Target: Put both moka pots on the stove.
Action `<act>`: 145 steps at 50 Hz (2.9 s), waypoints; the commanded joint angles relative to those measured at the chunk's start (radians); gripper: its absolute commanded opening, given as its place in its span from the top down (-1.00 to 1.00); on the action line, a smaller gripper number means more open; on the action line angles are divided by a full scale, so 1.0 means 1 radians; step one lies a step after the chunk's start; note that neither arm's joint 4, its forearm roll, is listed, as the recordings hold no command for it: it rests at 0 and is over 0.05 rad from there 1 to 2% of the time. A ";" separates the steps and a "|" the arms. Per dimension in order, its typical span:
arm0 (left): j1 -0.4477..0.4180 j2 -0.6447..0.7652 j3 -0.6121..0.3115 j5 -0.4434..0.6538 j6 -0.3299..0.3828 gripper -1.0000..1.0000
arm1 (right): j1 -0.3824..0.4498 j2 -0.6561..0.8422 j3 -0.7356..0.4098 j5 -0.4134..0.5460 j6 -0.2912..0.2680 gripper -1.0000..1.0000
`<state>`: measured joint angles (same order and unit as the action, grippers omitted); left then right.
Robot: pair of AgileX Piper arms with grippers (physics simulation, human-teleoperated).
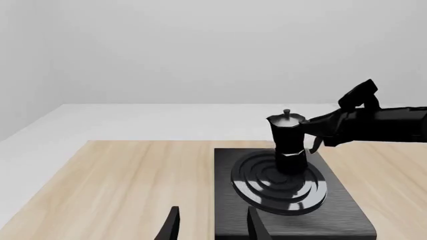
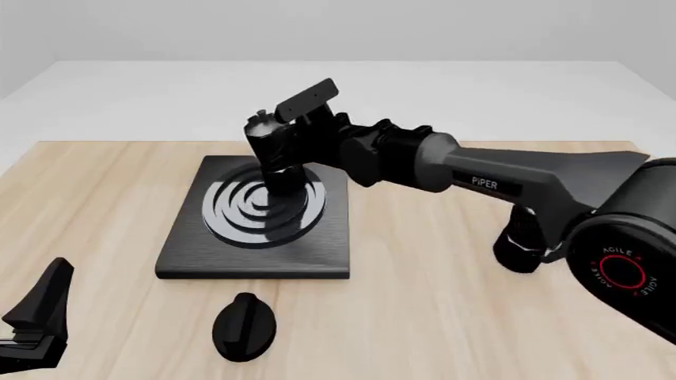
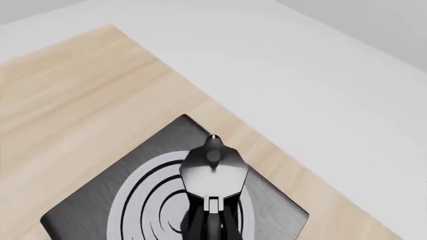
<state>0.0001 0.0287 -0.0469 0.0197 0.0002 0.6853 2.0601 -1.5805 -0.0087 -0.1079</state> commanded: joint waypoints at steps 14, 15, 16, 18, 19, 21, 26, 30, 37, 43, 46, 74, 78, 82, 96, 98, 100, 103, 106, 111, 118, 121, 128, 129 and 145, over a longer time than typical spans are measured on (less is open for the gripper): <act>0.000 0.000 0.000 0.000 0.000 -1.00 | -0.009 -0.051 0.062 -0.033 0.028 1.00; 0.000 0.000 0.000 0.000 0.000 -1.00 | -0.009 -0.051 0.064 -0.035 0.031 1.00; 0.000 0.000 0.000 0.000 0.000 -1.00 | -0.010 -0.053 0.067 -0.036 0.030 1.00; 0.000 0.000 0.000 0.000 0.000 -1.00 | -0.012 -0.049 0.066 -0.035 0.031 1.00; 0.000 0.000 0.000 0.000 0.000 -1.00 | -0.012 -0.049 0.066 -0.036 0.031 1.00; 0.000 0.000 0.000 0.000 0.000 -1.00 | -0.014 -0.047 0.067 -0.037 0.032 1.00; 0.000 0.000 0.000 0.000 0.000 -1.00 | -0.013 -0.048 0.068 -0.037 0.037 1.00; 0.000 0.000 0.000 0.000 0.000 -1.00 | -0.014 -0.045 0.069 -0.041 0.036 1.00; 0.000 0.000 0.000 0.000 0.000 -1.00 | -0.016 -0.038 0.065 -0.038 0.045 1.00; 0.000 0.000 0.000 0.000 0.000 -1.00 | -0.013 -0.045 0.069 -0.037 0.048 1.00; 0.000 0.000 0.000 0.000 0.000 -1.00 | -0.013 -0.047 0.071 -0.037 0.050 1.00; 0.000 0.000 0.000 0.000 0.000 -1.00 | 0.003 -0.038 0.083 -0.042 0.090 -1.00; 0.000 0.019 0.001 -0.008 0.001 -1.00 | 0.003 -0.034 0.075 -0.036 0.102 -1.00; 0.000 0.019 0.001 -0.009 0.002 -1.00 | 0.004 -0.033 0.068 -0.028 0.113 -1.00; 0.000 0.019 0.001 -0.009 0.003 -1.00 | 0.002 -0.086 0.114 -0.029 0.129 -1.00; 0.000 0.019 0.001 -0.009 0.002 -1.00 | 0.006 -0.108 0.141 -0.034 0.132 -1.00; 0.000 0.019 0.001 -0.009 0.002 -1.00 | 0.003 -0.118 0.155 -0.040 0.127 -1.00; 0.000 0.019 0.001 -0.009 0.002 -1.00 | 0.003 -0.168 0.219 -0.055 0.130 -1.00; 0.000 0.020 0.001 -0.009 0.002 -1.00 | 0.000 -0.211 0.283 -0.074 0.123 -1.00; 0.000 0.020 0.001 -0.009 0.003 -1.00 | -0.009 -0.262 0.355 -0.088 0.123 -1.00; 0.000 0.020 0.001 -0.009 0.003 -1.00 | -0.001 -0.405 0.516 -0.110 0.128 -1.00; 0.000 0.020 0.001 -0.009 0.003 -1.00 | -0.007 -0.449 0.551 -0.114 0.123 -1.00; 0.000 0.020 0.001 -0.009 0.003 -1.00 | -0.031 -0.694 0.718 -0.119 0.097 -1.00; 0.000 0.020 0.001 -0.009 0.003 -1.00 | -0.051 -0.734 0.739 -0.107 0.107 -1.00; -0.013 0.055 0.010 -0.049 -0.008 -1.00 | -0.347 -1.251 0.945 0.075 0.021 -1.00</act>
<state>-0.0106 0.1111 -0.0362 -0.0444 -0.0110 0.4989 1.1012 -0.7633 -0.0306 -0.0445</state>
